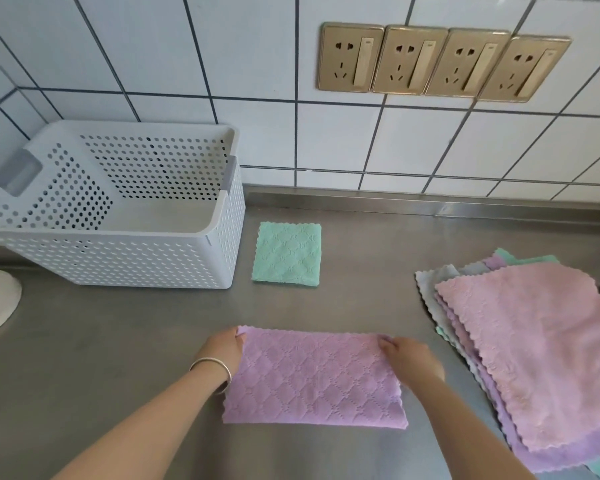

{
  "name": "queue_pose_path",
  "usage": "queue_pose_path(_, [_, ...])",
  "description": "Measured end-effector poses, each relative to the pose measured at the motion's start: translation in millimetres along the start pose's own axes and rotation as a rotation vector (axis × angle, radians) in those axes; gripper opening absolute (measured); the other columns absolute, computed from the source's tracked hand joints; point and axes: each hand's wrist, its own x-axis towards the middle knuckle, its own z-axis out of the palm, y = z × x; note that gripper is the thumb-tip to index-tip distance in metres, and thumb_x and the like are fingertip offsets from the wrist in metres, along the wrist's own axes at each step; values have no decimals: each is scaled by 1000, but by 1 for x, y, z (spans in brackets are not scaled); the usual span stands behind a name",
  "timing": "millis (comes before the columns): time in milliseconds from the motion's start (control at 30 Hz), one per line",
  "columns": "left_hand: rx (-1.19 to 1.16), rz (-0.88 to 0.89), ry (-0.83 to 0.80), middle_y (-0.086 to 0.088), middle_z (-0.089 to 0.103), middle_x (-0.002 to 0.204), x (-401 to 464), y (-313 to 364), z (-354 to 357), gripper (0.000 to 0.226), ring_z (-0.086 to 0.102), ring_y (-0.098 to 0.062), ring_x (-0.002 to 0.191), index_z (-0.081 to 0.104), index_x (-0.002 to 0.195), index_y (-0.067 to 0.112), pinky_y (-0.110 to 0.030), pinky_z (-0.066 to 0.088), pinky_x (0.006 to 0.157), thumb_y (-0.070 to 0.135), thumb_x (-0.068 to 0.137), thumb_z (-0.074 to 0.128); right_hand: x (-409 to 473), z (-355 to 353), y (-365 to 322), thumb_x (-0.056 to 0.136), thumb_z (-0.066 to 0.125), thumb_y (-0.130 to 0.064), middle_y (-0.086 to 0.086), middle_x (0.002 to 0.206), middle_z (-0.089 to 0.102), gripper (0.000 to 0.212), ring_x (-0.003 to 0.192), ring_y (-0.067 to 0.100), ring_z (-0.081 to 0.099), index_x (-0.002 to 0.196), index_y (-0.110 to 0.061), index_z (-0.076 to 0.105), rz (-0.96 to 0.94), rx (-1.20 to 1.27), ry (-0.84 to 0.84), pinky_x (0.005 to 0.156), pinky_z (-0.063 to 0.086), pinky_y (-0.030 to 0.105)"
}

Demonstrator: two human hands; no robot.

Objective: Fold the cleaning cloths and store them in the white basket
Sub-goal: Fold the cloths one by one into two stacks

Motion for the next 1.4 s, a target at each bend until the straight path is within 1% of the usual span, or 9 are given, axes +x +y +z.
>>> queue_pose_path(233, [252,218,425,-12,62,90,-25,14,16,37,62,-33,81,55,90,14,-39,52,62,32,65,76,-33,21,11,91,50,-39,14,112,60,30,103,32,57,101,-11,51,127,320,236,80,41,36])
queue_pose_path(467, [745,719,28,7,57,132,-55,31,77,62,43,-24,127,52,124,36,-61,27,103,67,73,35,-69,50,16,88,47,-48,13,129,46,57,122,30,42,128,-7,49,243,179,134,99,37,36])
queue_pose_path(600, [804,680,-94,1,38,148,-50,31,83,76,8,-30,142,36,135,41,-60,10,106,74,66,33,-74,44,11,81,47,-47,10,125,55,49,118,27,47,118,-17,59,274,160,3,91,41,33])
queue_pose_path(700, [692,687,-124,7,-14,155,-54,47,75,82,-22,-26,142,6,144,42,-58,-7,113,73,70,17,-82,41,8,76,52,-25,8,97,61,5,85,25,54,76,-22,55,192,352,140,75,47,31])
queue_pose_path(800, [162,481,-207,9,24,151,-70,72,60,67,19,-21,143,31,142,29,-42,14,118,65,85,31,-101,42,-16,77,55,-18,3,79,54,3,69,26,52,76,-16,55,-21,339,494,59,39,30])
queue_pose_path(900, [-631,143,-291,4,63,78,-79,87,29,29,57,-16,77,63,72,21,-29,48,76,44,87,53,-124,49,-57,61,53,-25,-3,69,58,8,62,24,55,66,-20,56,-444,201,712,56,34,27])
queue_pose_path(1067, [-560,36,-52,-16,60,73,-64,49,2,31,54,-30,75,60,68,11,-36,43,74,32,88,49,-133,83,-92,55,65,-25,-6,110,53,43,96,17,52,97,-20,60,-859,154,639,76,38,22])
queue_pose_path(1200, [-443,8,65,-16,67,111,-52,19,-2,29,60,-33,103,64,103,9,-32,45,88,28,92,46,-121,107,-90,42,70,-43,3,136,52,94,125,17,39,129,-17,48,-773,-80,402,100,42,29])
queue_pose_path(1400, [-385,-70,87,-15,66,114,-43,-3,10,31,59,-34,105,60,116,14,-32,44,88,26,89,51,-108,122,-83,37,69,-49,2,142,37,118,129,21,36,143,-14,30,-729,-232,260,90,51,41])
